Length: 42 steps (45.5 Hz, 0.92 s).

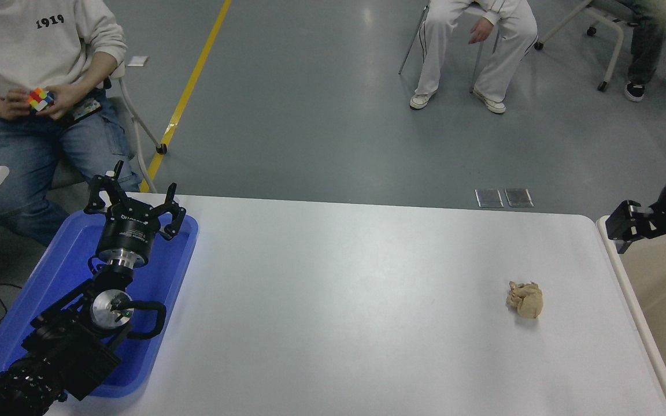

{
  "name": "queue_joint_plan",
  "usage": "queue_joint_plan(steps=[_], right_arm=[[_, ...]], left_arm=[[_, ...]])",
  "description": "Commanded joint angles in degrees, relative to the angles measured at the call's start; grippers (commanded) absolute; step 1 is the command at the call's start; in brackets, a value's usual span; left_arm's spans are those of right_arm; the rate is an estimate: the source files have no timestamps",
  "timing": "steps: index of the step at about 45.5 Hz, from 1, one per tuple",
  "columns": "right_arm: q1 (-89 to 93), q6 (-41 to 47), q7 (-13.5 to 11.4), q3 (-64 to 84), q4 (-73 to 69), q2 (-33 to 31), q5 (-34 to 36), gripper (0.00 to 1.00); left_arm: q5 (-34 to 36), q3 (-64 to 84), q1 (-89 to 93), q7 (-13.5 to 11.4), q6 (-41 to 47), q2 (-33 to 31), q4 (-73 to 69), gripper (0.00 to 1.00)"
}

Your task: Pick up foil plate and place in dustbin

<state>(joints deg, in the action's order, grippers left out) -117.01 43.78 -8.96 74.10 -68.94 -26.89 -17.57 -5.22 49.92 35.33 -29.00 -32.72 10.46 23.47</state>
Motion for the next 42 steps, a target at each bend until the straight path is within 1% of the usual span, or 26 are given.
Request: queue_joint_plan(steps=[1,15,42], right_arm=[[-4.62,1.22,0.08,-4.65,-0.93,2.72,-0.01,1.00],[-7.79,1.22,0.08,-11.34,-0.67,2.37,0.08,1.00],[-7.88,1.22,-0.01,-11.08,-0.58,2.55,-0.27,1.00]], left_arm=[[0.04,0.00,0.00,0.00,0.02,0.00,0.00,1.00],[0.04,0.00,0.00,0.00,-0.07,0.00,0.00,1.00],[-0.05,0.00,0.00,0.00,-0.07,0.00,0.09,1.00]])
